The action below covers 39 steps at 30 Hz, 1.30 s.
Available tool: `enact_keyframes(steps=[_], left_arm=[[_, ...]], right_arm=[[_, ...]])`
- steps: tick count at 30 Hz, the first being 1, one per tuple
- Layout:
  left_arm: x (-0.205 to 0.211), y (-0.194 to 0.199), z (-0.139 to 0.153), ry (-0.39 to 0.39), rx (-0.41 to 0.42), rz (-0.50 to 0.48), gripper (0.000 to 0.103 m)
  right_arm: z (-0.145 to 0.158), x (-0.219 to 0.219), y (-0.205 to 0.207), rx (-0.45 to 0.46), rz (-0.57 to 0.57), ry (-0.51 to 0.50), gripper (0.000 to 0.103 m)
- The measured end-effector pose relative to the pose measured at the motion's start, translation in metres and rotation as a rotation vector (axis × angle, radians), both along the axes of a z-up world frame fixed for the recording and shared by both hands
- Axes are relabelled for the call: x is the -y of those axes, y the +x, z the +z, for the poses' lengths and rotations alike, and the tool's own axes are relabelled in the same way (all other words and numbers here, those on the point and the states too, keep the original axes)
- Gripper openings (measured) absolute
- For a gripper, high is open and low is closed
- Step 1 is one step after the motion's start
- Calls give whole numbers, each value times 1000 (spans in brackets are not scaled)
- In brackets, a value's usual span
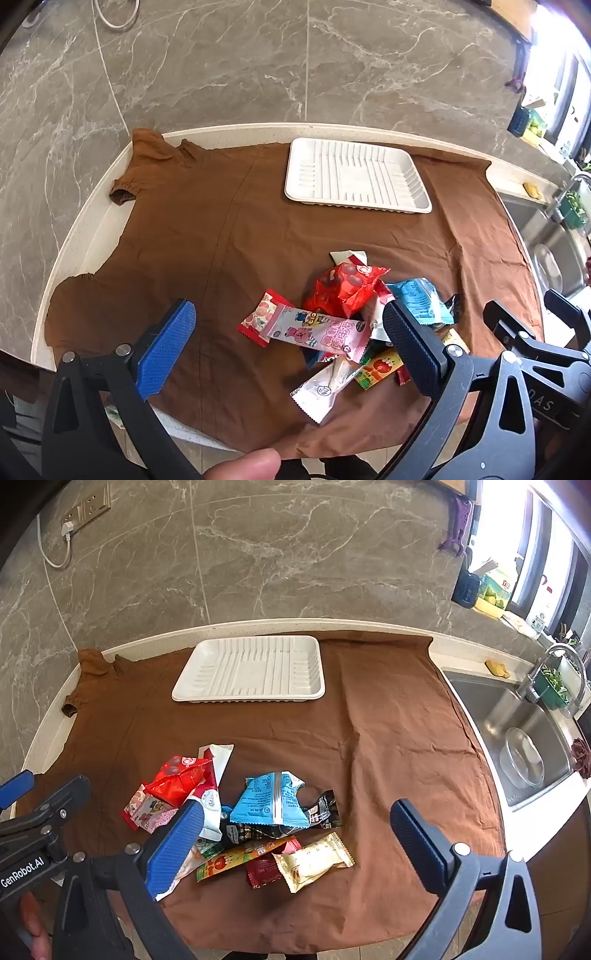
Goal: Organize snacks
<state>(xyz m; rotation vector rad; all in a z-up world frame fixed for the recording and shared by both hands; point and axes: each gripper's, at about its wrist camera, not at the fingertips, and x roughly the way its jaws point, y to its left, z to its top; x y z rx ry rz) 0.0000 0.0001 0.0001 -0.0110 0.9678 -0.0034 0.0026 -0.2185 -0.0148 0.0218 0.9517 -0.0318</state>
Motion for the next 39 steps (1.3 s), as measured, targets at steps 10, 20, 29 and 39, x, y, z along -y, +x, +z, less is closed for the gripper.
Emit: enact_keyframes(steps=[10, 20, 29, 39], left_arm=[[2, -1, -5, 14, 0, 2, 103], [2, -4, -9, 12, -1, 2, 103], [-2, -3, -8, 7, -5, 3, 103], [-2, -3, -8, 8, -5, 3, 103]], right_arm=[[0, -1, -1, 1, 0, -3, 103], [-1, -2, -1, 1, 0, -3, 103], [-1, -2, 0, 0, 1, -4, 103], [-1, -2, 1, 0, 1, -4, 103]])
